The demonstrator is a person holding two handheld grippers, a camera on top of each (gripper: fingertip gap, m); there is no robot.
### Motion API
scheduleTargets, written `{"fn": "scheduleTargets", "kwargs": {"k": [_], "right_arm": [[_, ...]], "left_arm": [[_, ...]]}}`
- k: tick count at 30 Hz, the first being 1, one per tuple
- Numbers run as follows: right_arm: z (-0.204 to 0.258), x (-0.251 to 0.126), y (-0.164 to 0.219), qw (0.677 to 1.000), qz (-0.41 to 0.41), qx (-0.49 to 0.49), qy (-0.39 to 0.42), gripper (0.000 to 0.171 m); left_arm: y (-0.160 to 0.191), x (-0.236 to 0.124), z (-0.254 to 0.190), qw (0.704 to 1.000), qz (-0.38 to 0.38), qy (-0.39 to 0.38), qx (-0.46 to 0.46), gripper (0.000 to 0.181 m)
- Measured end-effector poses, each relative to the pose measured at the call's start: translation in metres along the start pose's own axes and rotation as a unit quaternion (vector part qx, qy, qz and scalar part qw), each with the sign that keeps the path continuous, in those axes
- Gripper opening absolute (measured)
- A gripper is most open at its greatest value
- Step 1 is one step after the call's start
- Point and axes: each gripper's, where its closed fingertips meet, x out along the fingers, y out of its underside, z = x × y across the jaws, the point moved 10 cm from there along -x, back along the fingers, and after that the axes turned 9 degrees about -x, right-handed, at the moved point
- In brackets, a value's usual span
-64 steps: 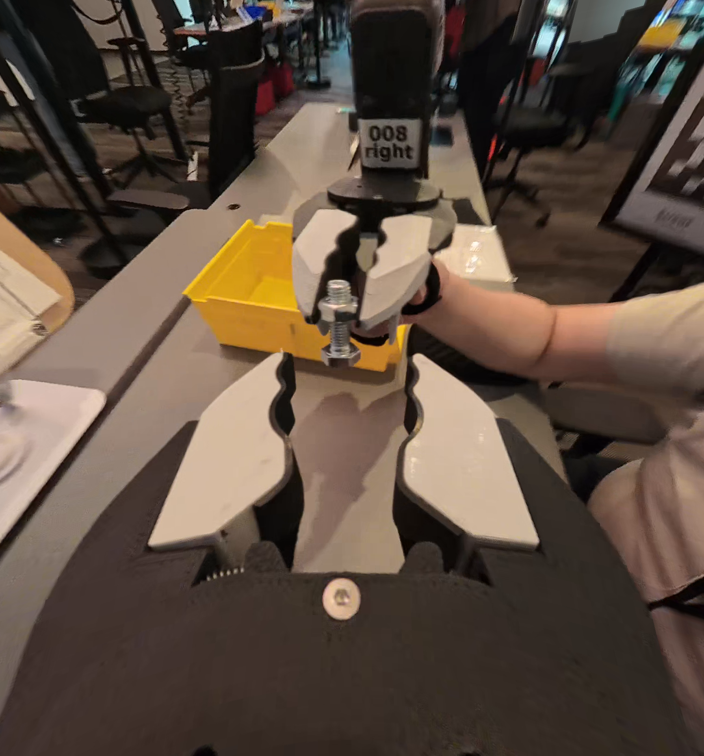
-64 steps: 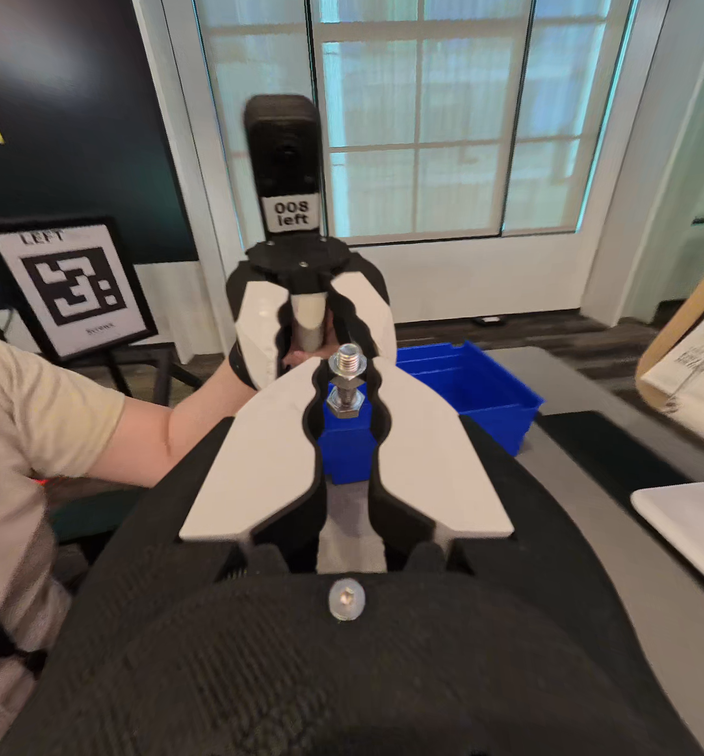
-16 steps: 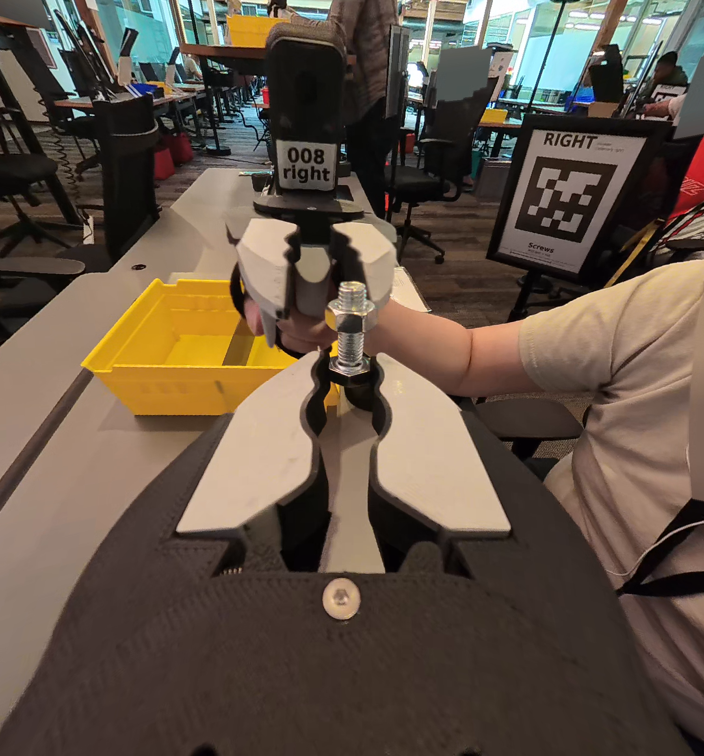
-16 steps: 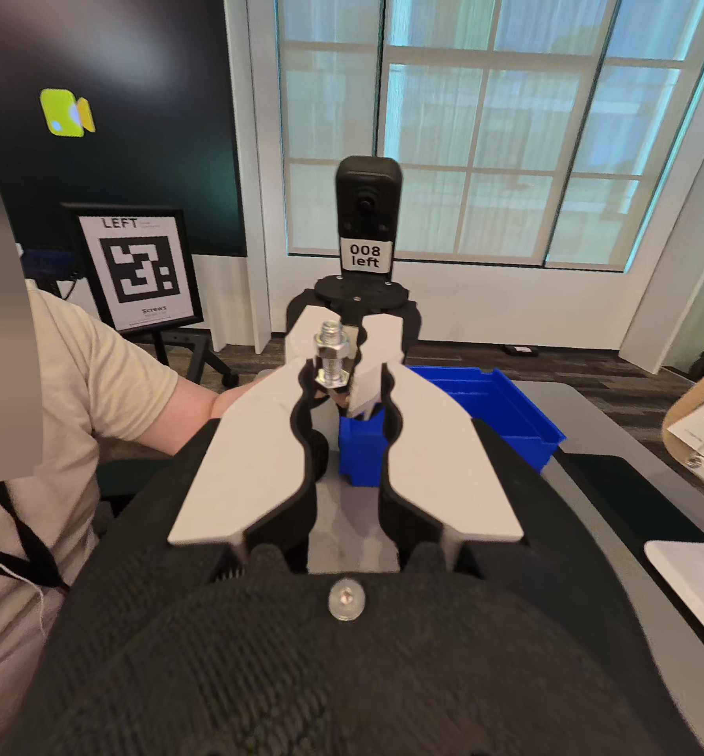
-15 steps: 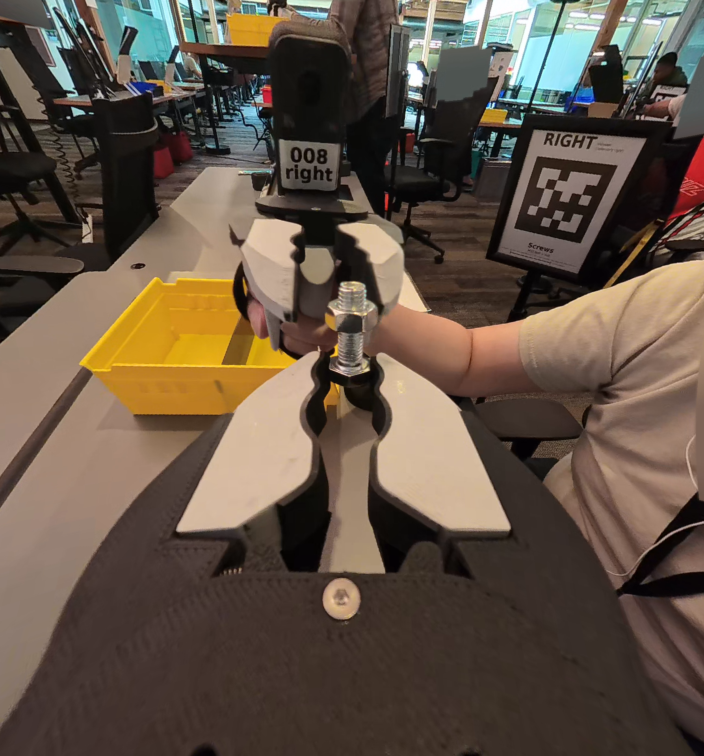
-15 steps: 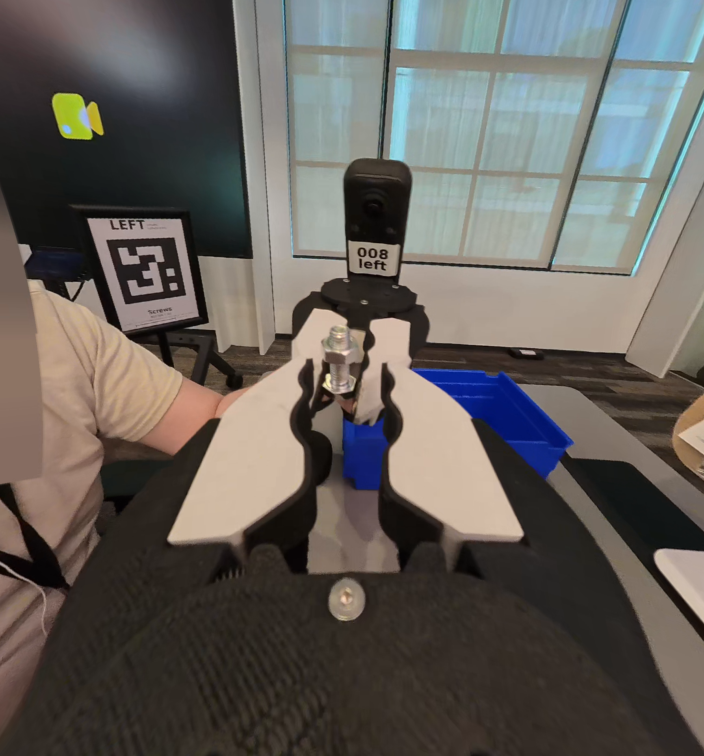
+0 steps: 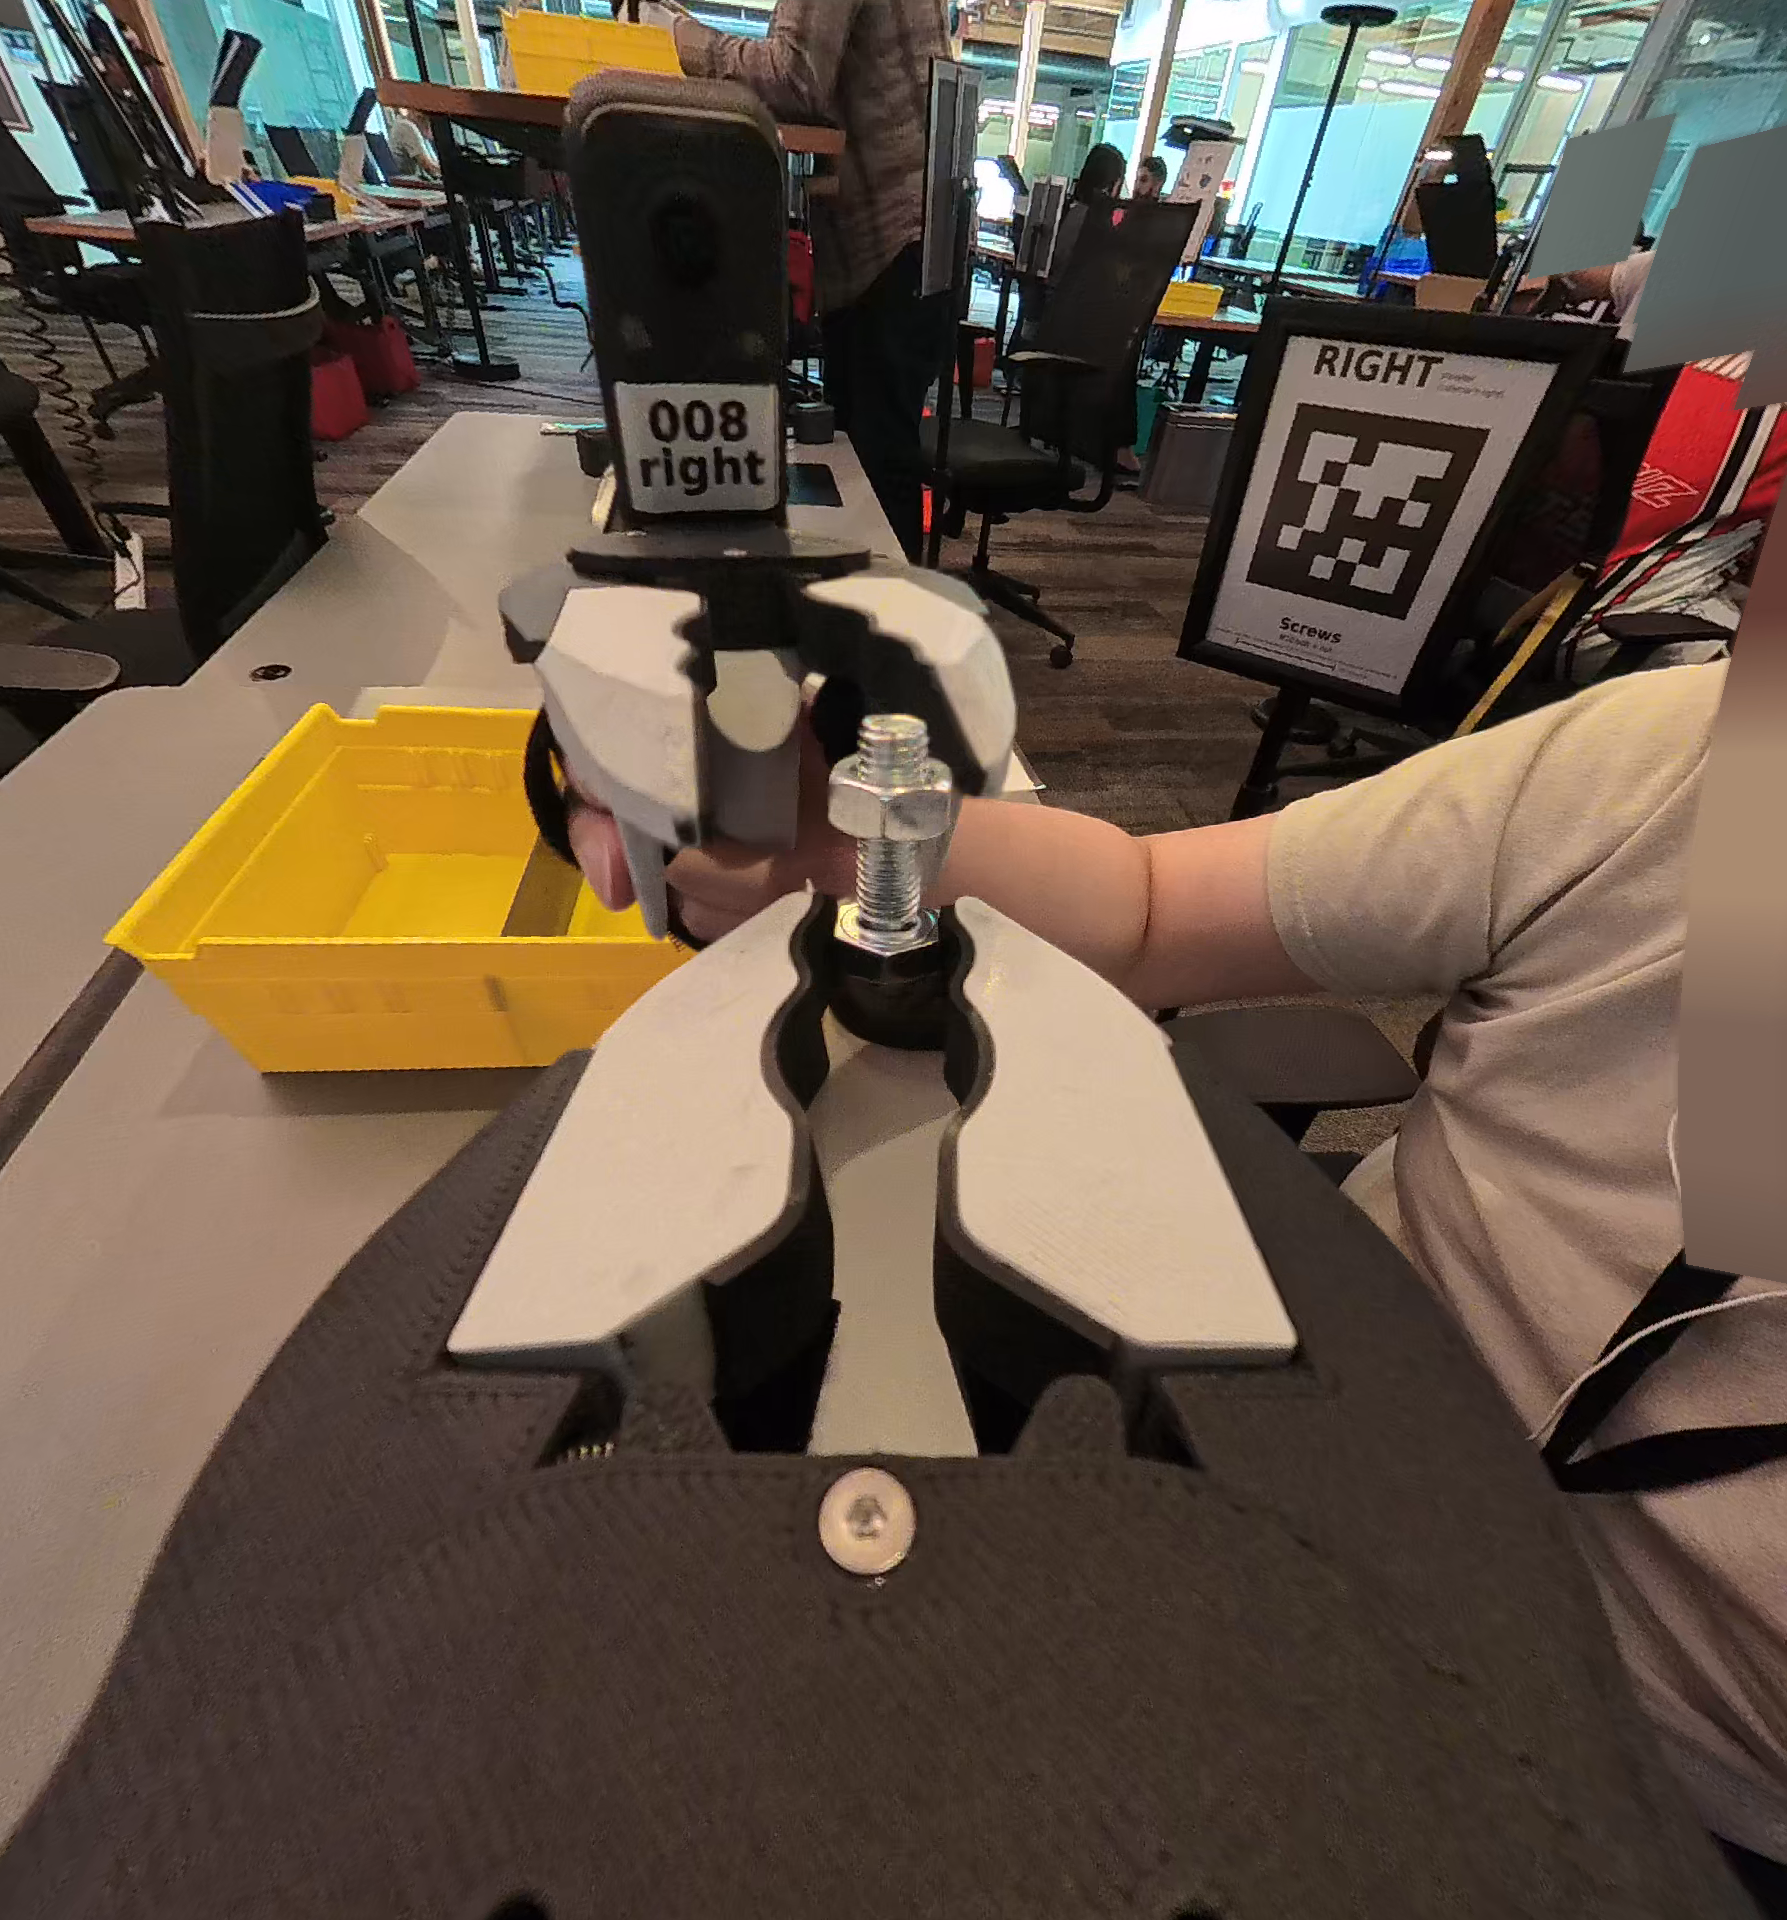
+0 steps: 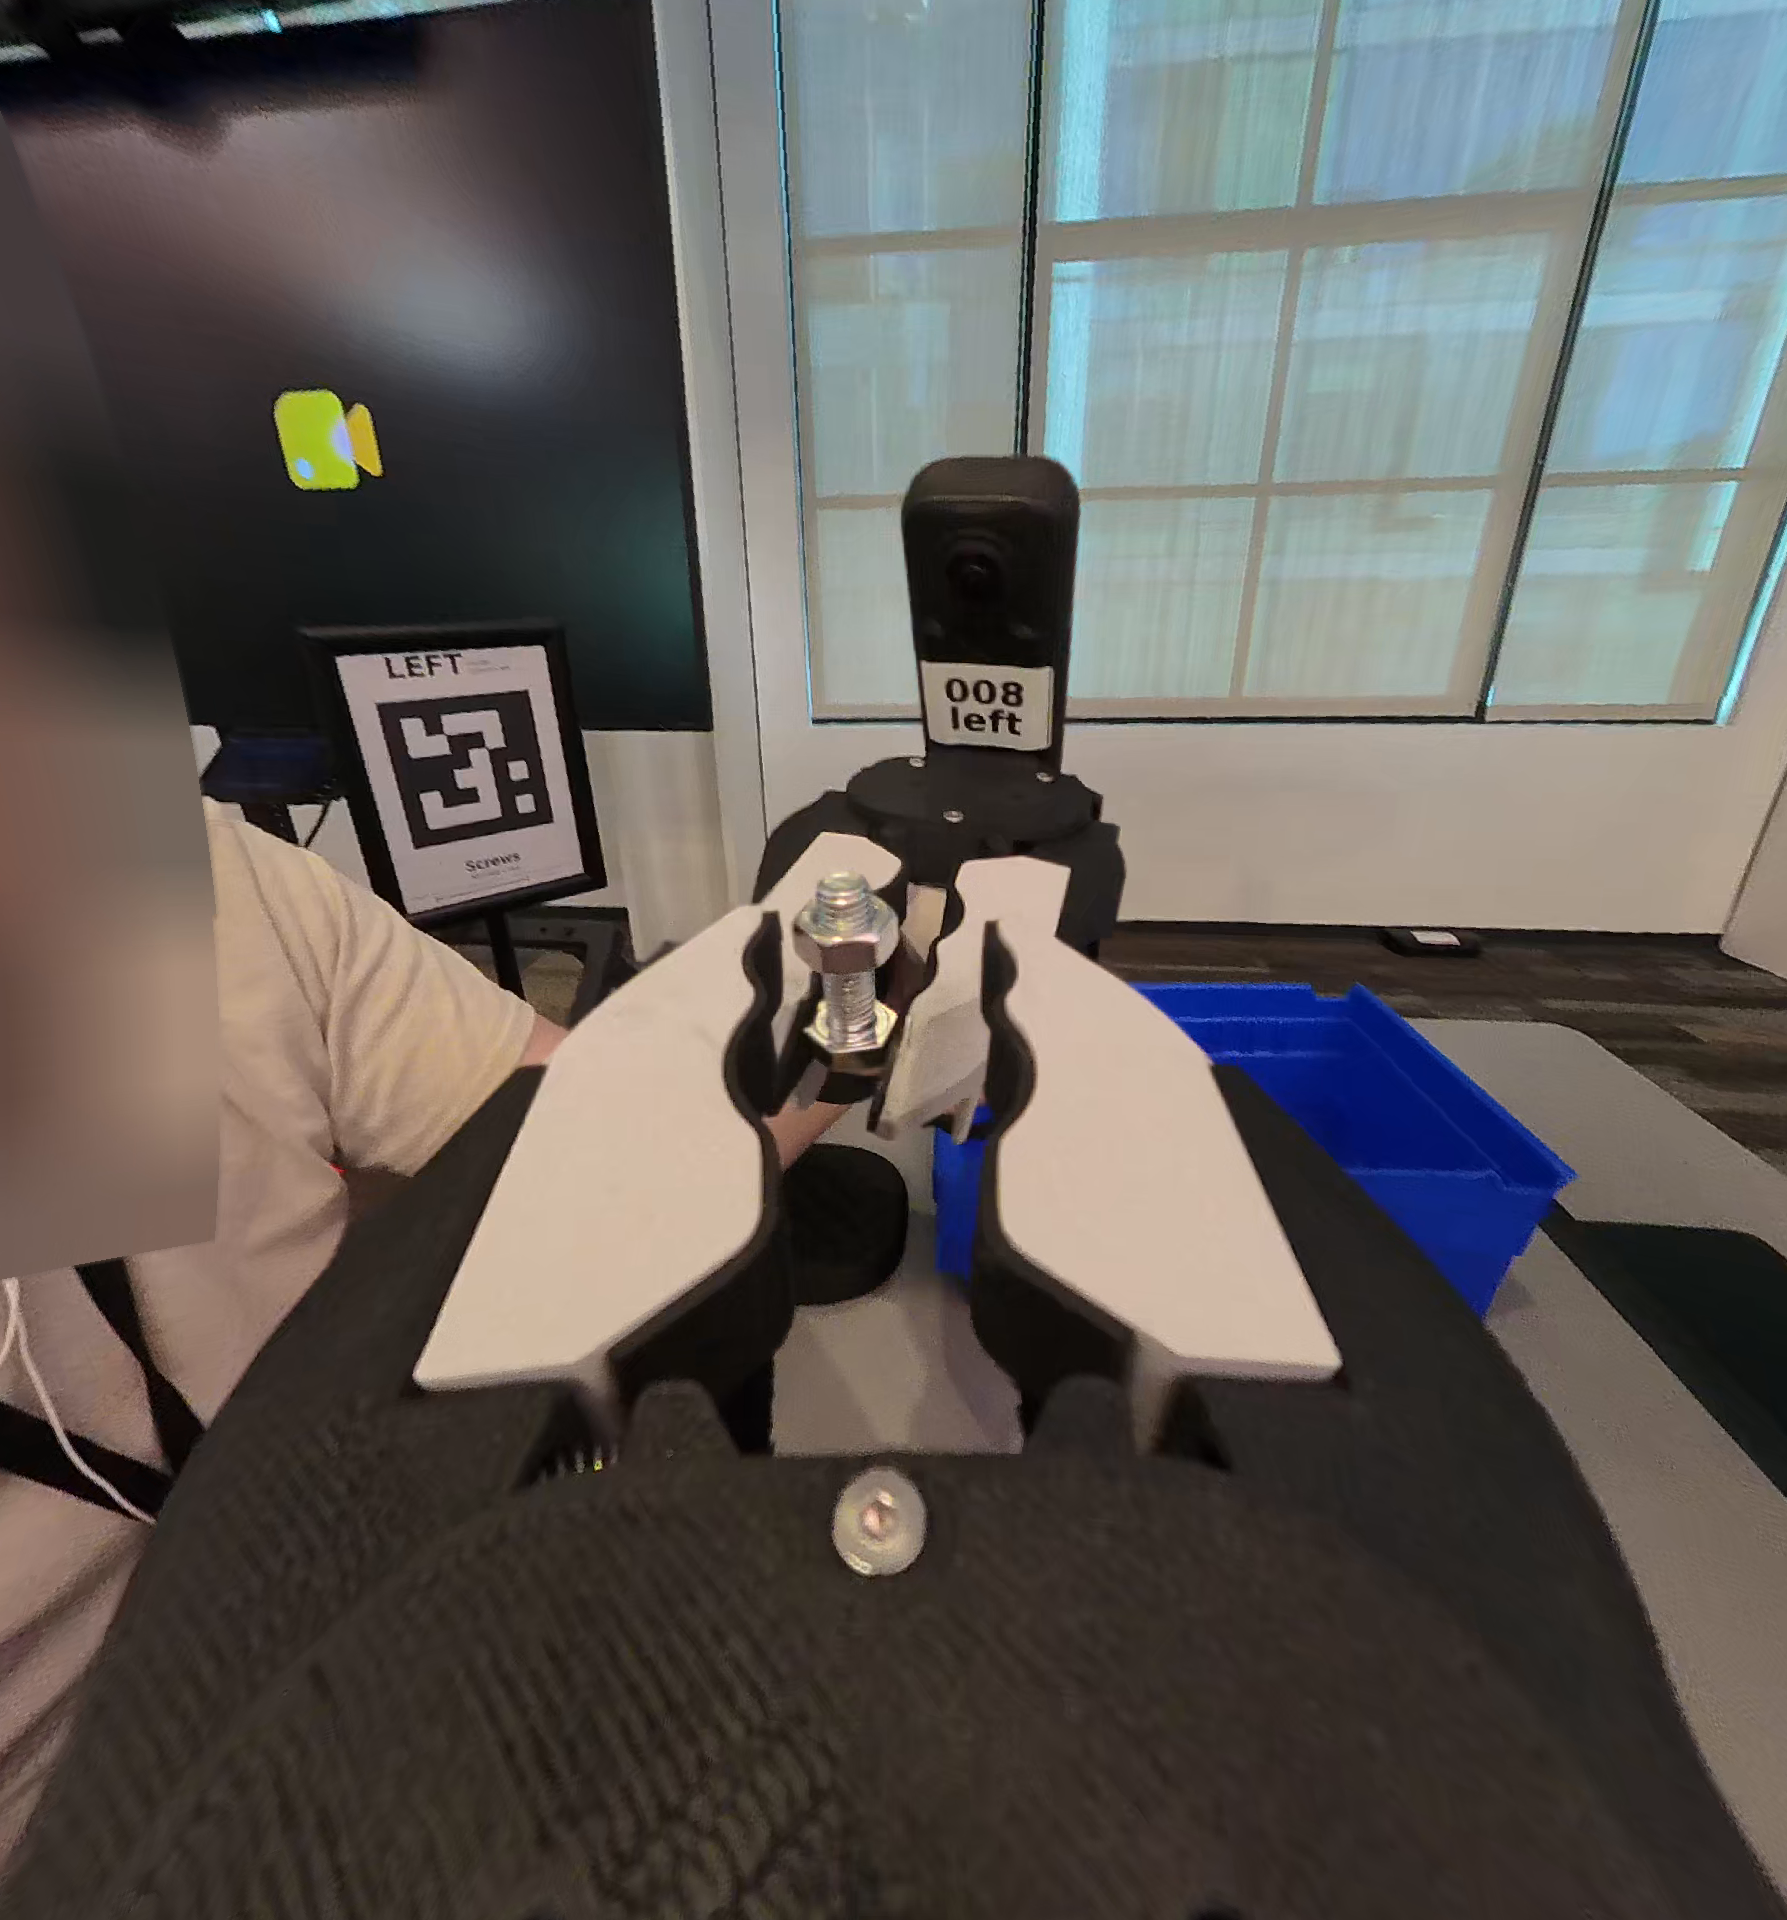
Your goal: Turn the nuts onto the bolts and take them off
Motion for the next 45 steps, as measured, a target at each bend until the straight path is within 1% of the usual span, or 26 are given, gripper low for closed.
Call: {"fn": "scheduleTargets", "kwargs": {"k": [3,5,7,10,13,16,17,19,22,25,28,30,32,34,38,40,41,44,45], "right_arm": [[-0.005,-0.006,0.0,1.0,-0.014,0.003,0.01,0.04],[-0.012,-0.016,-0.001,0.999,-0.026,0.024,0.036,0.037],[-0.012,-0.019,-0.003,0.998,-0.04,0.036,0.025,0.037],[0.0,-0.006,-0.007,0.999,-0.028,0.016,-0.002,0.042],[0.006,0.005,-0.005,1.0,-0.006,-0.01,0.002,0.042],[-0.001,-0.004,-0.005,0.999,-0.028,0.016,0.008,0.044],[-0.006,-0.009,-0.005,0.999,-0.035,0.033,0.019,0.041],[-0.01,-0.015,-0.005,0.997,-0.046,0.052,0.023,0.041],[0.0,-0.006,-0.009,0.999,-0.039,0.033,-0.005,0.043],[0.008,0.007,-0.008,1.0,-0.012,0.003,-0.003,0.044],[0.005,0.004,-0.006,1.0,-0.019,0.013,-0.007,0.046],[-0.002,-0.004,-0.006,0.999,-0.033,0.033,0.012,0.042],[-0.003,-0.008,-0.008,0.998,-0.054,0.045,0.003,0.042],[0.003,-0.005,-0.012,0.997,-0.06,0.044,-0.02,0.043],[0.012,0.008,-0.013,0.999,-0.038,0.024,-0.027,0.044],[0.01,0.007,-0.011,0.999,-0.032,0.023,-0.019,0.044],[0.007,0.004,-0.01,0.999,-0.032,0.025,-0.016,0.047],[-0.002,-0.006,-0.009,0.999,-0.031,0.038,0.018,0.043],[-0.002,-0.007,-0.01,0.999,-0.035,0.038,0.014,0.043]], "left_arm": [[-0.001,0.0,-0.001,1.0,-0.004,0.007,-0.001,0.018],[-0.002,-0.003,-0.004,1.0,-0.012,0.02,-0.001,0.018],[-0.004,-0.005,-0.005,1.0,-0.02,0.015,0.0,0.018],[-0.004,-0.005,-0.004,0.999,-0.022,0.023,-0.005,0.018],[-0.003,-0.002,-0.004,0.999,-0.017,0.028,-0.007,0.018],[-0.004,-0.001,-0.007,0.999,-0.019,0.043,-0.007,0.018],[-0.004,-0.002,-0.008,0.999,-0.022,0.048,-0.007,0.018],[-0.005,-0.003,-0.009,0.999,-0.024,0.047,-0.006,0.018],[-0.005,-0.003,-0.01,0.998,-0.021,0.05,-0.007,0.018],[-0.004,-0.001,-0.009,0.998,-0.019,0.056,-0.011,0.018],[-0.004,0.001,-0.009,0.998,-0.017,0.06,-0.013,0.018],[-0.004,-0.001,-0.011,0.997,-0.021,0.071,-0.012,0.018],[-0.005,-0.003,-0.013,0.997,-0.023,0.074,-0.007,0.018],[-0.005,-0.003,-0.014,0.997,-0.019,0.073,-0.004,0.018],[-0.004,0.0,-0.013,0.997,-0.012,0.071,-0.006,0.018],[-0.003,0.002,-0.014,0.997,-0.009,0.075,-0.005,0.018],[-0.003,0.002,-0.014,0.997,-0.007,0.072,-0.004,0.018],[-0.004,0.001,-0.015,0.997,-0.007,0.074,-0.002,0.018],[-0.004,0.001,-0.015,0.998,-0.008,0.07,-0.001,0.018]]}}
